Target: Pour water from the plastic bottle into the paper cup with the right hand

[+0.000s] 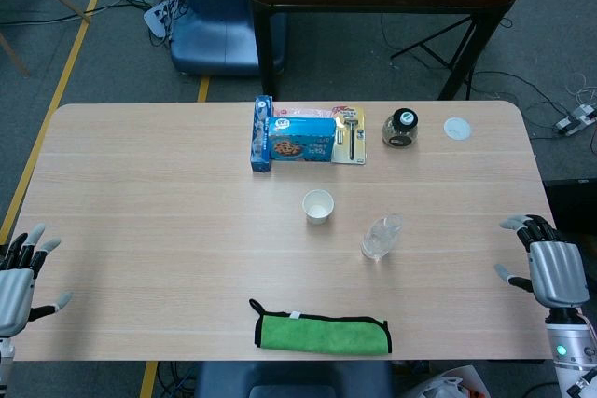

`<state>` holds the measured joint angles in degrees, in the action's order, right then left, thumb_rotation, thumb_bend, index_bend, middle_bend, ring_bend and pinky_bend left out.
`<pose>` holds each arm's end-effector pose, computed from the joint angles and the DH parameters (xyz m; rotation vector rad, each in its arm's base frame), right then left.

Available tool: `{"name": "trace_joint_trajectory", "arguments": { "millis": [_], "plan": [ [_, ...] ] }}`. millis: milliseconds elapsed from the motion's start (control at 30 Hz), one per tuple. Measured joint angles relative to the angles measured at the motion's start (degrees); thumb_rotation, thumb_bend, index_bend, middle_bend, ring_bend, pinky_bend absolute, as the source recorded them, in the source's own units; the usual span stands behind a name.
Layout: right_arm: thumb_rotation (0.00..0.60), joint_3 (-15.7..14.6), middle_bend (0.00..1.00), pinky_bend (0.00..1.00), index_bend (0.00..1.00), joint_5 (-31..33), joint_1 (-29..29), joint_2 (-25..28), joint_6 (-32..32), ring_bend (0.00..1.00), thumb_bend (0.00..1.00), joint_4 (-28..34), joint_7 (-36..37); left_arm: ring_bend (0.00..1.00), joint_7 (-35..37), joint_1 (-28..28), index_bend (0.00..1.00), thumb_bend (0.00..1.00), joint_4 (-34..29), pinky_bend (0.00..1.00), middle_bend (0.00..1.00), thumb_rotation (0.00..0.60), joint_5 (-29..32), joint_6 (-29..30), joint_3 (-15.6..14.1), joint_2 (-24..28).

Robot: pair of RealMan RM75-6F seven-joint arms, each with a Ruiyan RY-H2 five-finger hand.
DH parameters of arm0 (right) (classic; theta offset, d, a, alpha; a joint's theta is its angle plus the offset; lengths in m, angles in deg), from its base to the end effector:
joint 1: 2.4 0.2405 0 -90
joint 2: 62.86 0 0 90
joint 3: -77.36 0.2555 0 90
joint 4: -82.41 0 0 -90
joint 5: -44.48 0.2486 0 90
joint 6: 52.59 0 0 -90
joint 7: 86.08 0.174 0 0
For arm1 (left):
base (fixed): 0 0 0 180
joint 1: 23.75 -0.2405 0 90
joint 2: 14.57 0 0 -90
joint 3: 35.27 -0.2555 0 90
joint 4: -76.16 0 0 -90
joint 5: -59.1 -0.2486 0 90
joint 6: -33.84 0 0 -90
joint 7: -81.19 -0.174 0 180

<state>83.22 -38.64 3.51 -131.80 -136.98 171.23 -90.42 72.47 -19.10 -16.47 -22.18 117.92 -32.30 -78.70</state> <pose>-0.3291 -0.2332 0.1120 1.3418 -0.8505 0.8820 -0.3390 0.2129 0.1257 -1.3710 -0.8425 -0.7432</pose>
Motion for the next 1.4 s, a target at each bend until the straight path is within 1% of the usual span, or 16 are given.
{"name": "trace_joint_trajectory", "arguments": {
  "millis": [267, 400, 533, 667, 767, 900, 1100, 1400],
  "plan": [
    [0.6, 0.2, 0.29, 0.39, 0.35, 0.3, 0.7, -0.5, 1.3, 0.2, 0.0, -0.8, 3.6, 0.01, 0.8, 0.0, 0.22, 0.12, 0.6, 0.3, 0.0, 0.6, -0.1, -0.2, -0.1, -0.1],
    [0.6, 0.6, 0.28, 0.32, 0.35, 0.3, 1.1, -0.6, 1.6, 0.2, 0.0, -1.0, 5.6, 0.01, 0.9, 0.2, 0.22, 0.12, 1.1, 0.31, 0.0, 0.6, -0.2, -0.6, -0.1, -0.3],
    [0.6, 1.0, 0.25, 0.31, 0.32, 0.1, 2.1, -1.0, 2.7, 0.2, 0.0, -1.4, 8.5, 0.01, 1.3, 0.2, 0.22, 0.12, 1.2, 0.3, 0.0, 0.6, -0.2, -0.8, -0.2, -0.3],
    [0.6, 1.2, 0.19, 0.31, 0.25, 0.0, 4.0, -1.2, 6.0, 0.18, 0.0, -1.8, 10.6, 0.01, 1.7, 0.2, 0.22, 0.12, 1.0, 0.31, 0.0, 0.6, -0.3, -0.7, -0.1, -0.2],
    [0.6, 1.4, 0.17, 0.31, 0.22, 0.0, 6.1, -1.4, 9.4, 0.16, 0.0, -1.8, 11.2, 0.01, 1.9, 0.3, 0.22, 0.12, 0.9, 0.31, 0.0, 0.6, -0.4, -0.7, -0.1, -0.1],
    [0.6, 2.0, 0.17, 0.3, 0.22, 0.3, 9.6, -3.0, 13.6, 0.16, 0.0, -2.5, 12.0, 0.02, 2.3, 0.3, 0.22, 0.12, 0.6, 0.3, 0.0, 0.6, -0.5, -0.6, 0.0, 0.1],
    [0.6, 2.3, 0.17, 0.28, 0.22, 0.9, 13.2, -5.9, 18.4, 0.16, 0.0, -4.8, 14.1, 0.02, 3.0, 0.3, 0.22, 0.12, 0.3, 0.31, 0.0, 0.6, -0.7, -0.4, 0.1, 0.5],
    [0.6, 1.9, 0.17, 0.27, 0.22, 0.6, 17.9, -10.1, 23.6, 0.16, 0.0, -8.5, 16.2, 0.02, 3.6, 0.0, 0.22, 0.12, -0.1, 0.3, 0.0, 0.6, -0.7, 0.2, 0.3, 1.0]
  ]
}}
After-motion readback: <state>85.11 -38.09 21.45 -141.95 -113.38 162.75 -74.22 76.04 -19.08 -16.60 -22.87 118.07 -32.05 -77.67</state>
